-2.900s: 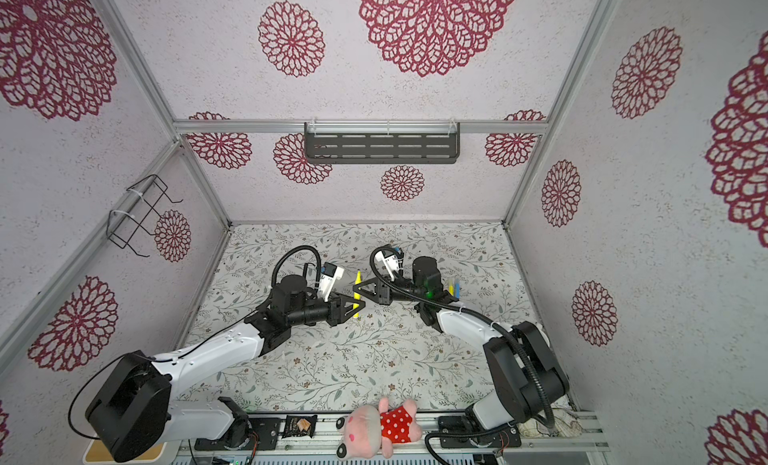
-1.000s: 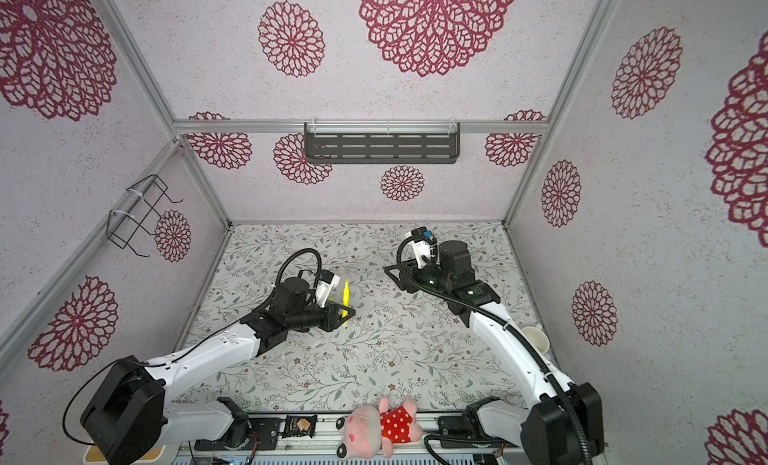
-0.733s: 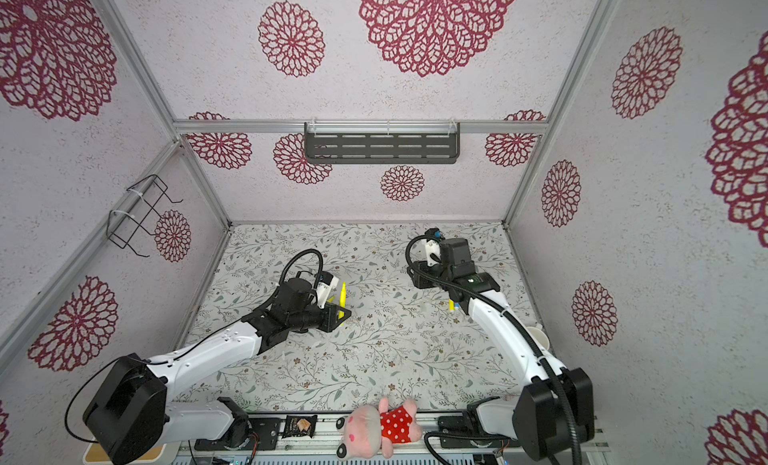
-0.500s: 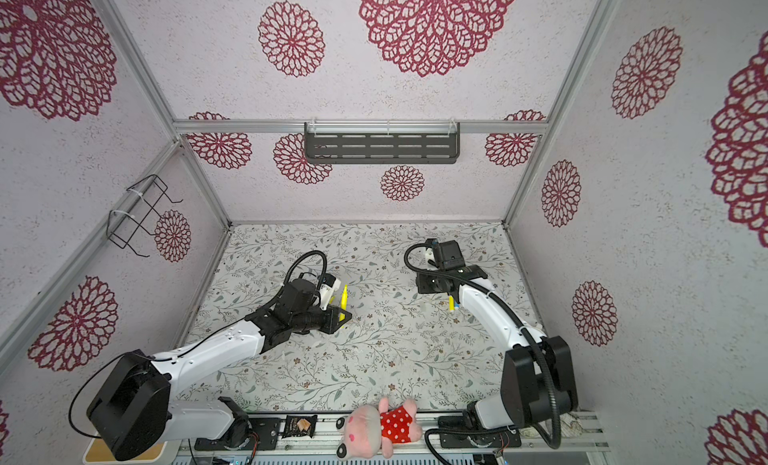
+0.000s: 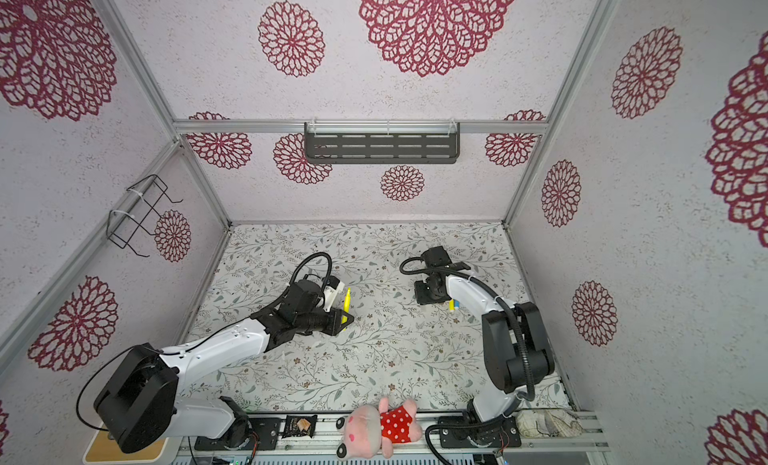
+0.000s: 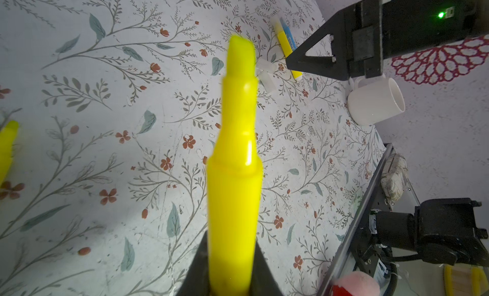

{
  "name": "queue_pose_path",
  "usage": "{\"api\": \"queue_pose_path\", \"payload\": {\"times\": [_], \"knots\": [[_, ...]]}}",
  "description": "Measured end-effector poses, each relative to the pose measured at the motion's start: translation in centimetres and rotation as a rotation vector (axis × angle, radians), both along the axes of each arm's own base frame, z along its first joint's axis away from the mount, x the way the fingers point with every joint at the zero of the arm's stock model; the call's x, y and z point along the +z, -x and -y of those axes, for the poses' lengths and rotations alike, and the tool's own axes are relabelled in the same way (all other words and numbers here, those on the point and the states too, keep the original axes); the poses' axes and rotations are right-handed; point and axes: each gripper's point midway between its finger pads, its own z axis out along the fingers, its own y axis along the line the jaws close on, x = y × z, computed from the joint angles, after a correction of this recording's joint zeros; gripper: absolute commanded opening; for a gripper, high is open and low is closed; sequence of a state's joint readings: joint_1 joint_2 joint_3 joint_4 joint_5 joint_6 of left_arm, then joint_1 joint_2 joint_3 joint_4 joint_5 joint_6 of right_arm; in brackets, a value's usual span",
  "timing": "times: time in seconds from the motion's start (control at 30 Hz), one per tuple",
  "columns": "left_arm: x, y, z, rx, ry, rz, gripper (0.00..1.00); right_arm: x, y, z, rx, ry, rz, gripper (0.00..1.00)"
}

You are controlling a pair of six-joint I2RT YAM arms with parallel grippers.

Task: Insert pens into pen caps
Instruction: Move the pen cap to the center of the table.

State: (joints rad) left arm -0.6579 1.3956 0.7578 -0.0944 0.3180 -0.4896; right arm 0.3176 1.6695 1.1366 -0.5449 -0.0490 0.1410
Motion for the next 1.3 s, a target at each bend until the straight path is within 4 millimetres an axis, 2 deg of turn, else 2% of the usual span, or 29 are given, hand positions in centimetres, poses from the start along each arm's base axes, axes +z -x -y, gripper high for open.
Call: {"api": "queue_pose_path", "payload": {"times": [0.43,0.7,1.0,1.17,1.3], "knots": [[0.3,-0.3,0.4,-0.013,-0.001,0.010,0.00,-3.9,0.2,-0.7,0.035,0.035,-0.096,0.34],[0.3,-0.2,0.4,-0.014,-0.004,0.008,0.00,-3.9,-0.3,-1.0,0.038,0.025,-0.082,0.38],[0.3,-0.3,0.3,-0.013,-0.004,0.010,0.00,-4.0,-0.4,-2.2,0.063,-0.011,-0.078,0.38],[0.3,-0.3,0.3,-0.011,-0.005,0.011,0.00,-4.1,0.0,-3.2,0.088,-0.038,-0.087,0.38],[0.3,-0.3,0.3,-0.011,-0.005,0.011,0.00,-4.0,0.8,-4.8,0.136,-0.067,-0.099,0.38]]}}
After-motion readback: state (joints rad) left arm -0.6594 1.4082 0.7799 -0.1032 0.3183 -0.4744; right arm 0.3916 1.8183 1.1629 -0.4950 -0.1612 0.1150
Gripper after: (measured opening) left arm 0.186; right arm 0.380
